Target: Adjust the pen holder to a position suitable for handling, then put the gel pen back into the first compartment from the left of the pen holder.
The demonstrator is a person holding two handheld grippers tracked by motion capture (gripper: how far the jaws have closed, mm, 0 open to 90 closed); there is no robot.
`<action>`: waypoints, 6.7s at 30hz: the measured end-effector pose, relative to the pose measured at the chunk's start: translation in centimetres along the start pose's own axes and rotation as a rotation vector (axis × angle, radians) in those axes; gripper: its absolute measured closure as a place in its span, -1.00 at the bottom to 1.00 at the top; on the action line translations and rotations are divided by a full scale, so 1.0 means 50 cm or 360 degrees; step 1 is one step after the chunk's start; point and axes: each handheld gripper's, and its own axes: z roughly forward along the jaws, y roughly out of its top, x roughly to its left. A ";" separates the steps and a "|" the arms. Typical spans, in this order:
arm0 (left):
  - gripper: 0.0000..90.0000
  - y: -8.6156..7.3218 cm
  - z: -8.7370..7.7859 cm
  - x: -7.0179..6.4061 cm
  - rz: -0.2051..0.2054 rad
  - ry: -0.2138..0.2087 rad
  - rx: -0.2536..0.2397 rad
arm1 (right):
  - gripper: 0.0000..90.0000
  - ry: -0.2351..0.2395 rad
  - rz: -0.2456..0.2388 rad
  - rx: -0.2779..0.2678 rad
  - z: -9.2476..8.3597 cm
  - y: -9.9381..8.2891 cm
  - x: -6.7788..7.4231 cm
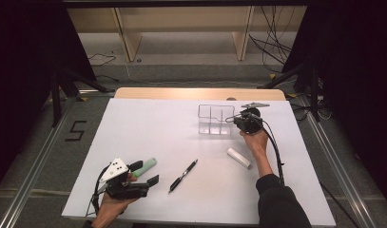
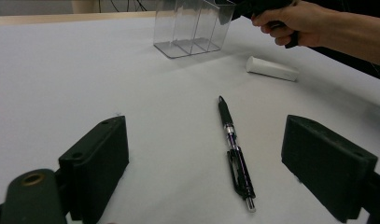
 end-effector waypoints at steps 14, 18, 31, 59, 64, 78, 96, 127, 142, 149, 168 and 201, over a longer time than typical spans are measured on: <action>-0.68 0.000 0.000 0.000 -0.0001 0.0006 -0.0006 | 1.00 0.0021 -0.0010 0.0024 0.019 0.011 0.040; -0.68 0.000 0.000 0.001 0.0000 0.0007 -0.0001 | 1.00 0.0023 -0.0022 0.0037 0.023 0.015 0.051; -0.68 0.001 -0.001 0.000 0.0001 0.0004 0.0002 | 1.00 0.0016 -0.0055 0.0057 0.043 0.031 0.084; -0.68 0.000 0.000 -0.002 0.0007 0.0007 0.0012 | 0.96 -0.0006 -0.0049 -0.0036 0.000 0.033 0.076; -0.68 -0.001 0.001 -0.001 0.0006 0.0012 0.0021 | 0.73 0.0016 -0.0061 -0.0115 -0.041 0.027 0.072; -0.68 0.000 0.004 -0.004 0.0000 0.0014 0.0053 | 0.04 0.0202 -0.0093 -0.0208 -0.157 -0.036 0.100; -0.67 0.000 0.022 -0.020 0.0020 0.0022 0.0207 | -0.20 0.0336 -0.0110 -0.0292 -0.234 -0.142 0.146; -0.62 0.023 0.100 -0.060 0.0093 -0.0007 0.0534 | -0.36 0.0356 -0.0055 -0.0238 -0.271 -0.233 0.155; -0.33 0.043 0.141 -0.100 0.0243 0.0021 0.0716 | -0.36 0.0351 -0.0042 -0.0226 -0.279 -0.249 0.154; -0.08 0.051 0.169 -0.121 0.0309 0.0039 0.0772 | -0.36 0.0355 -0.0052 -0.0227 -0.285 -0.254 0.149; 0.28 0.039 0.193 -0.106 0.0287 0.0089 0.0922 | -0.36 0.0374 -0.0066 -0.0221 -0.286 -0.255 0.160; 0.68 0.037 0.204 -0.088 0.0266 -0.0002 0.1017 | -0.34 0.0367 -0.0093 -0.0219 -0.287 -0.258 0.170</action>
